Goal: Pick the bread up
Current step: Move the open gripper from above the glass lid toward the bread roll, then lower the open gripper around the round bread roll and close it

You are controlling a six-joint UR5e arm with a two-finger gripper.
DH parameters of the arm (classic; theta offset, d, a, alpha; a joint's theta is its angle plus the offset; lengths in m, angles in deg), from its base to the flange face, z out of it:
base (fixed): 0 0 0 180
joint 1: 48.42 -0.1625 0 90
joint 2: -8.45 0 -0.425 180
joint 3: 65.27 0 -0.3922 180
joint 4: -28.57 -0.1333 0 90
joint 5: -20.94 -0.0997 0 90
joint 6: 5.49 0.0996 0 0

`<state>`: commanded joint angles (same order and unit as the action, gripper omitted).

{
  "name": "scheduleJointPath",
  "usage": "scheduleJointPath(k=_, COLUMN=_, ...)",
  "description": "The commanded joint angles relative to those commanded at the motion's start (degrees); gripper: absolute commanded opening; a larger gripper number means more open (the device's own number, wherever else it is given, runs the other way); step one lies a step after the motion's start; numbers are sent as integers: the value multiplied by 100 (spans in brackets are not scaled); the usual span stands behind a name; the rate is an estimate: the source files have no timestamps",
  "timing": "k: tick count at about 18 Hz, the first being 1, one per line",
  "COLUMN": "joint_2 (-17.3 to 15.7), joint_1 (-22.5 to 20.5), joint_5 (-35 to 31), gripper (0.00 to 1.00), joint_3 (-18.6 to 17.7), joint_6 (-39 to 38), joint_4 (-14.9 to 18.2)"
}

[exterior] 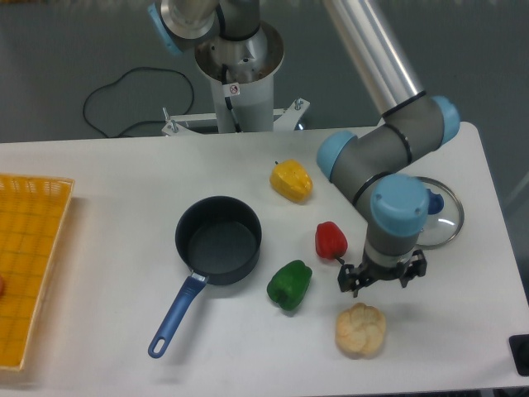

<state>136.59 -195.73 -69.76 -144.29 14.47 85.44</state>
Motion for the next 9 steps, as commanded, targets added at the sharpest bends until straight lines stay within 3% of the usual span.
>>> scheduleJointPath(k=4, joint_2=237, joint_1=167, joint_5=-9, gripper=100, joint_3=290, joint_6=-396, joint_4=-9)
scheduleJointPath(k=9, joint_2=273, joint_1=255, joint_5=0, gripper=100, joint_3=317, joint_6=-537, joint_4=-9)
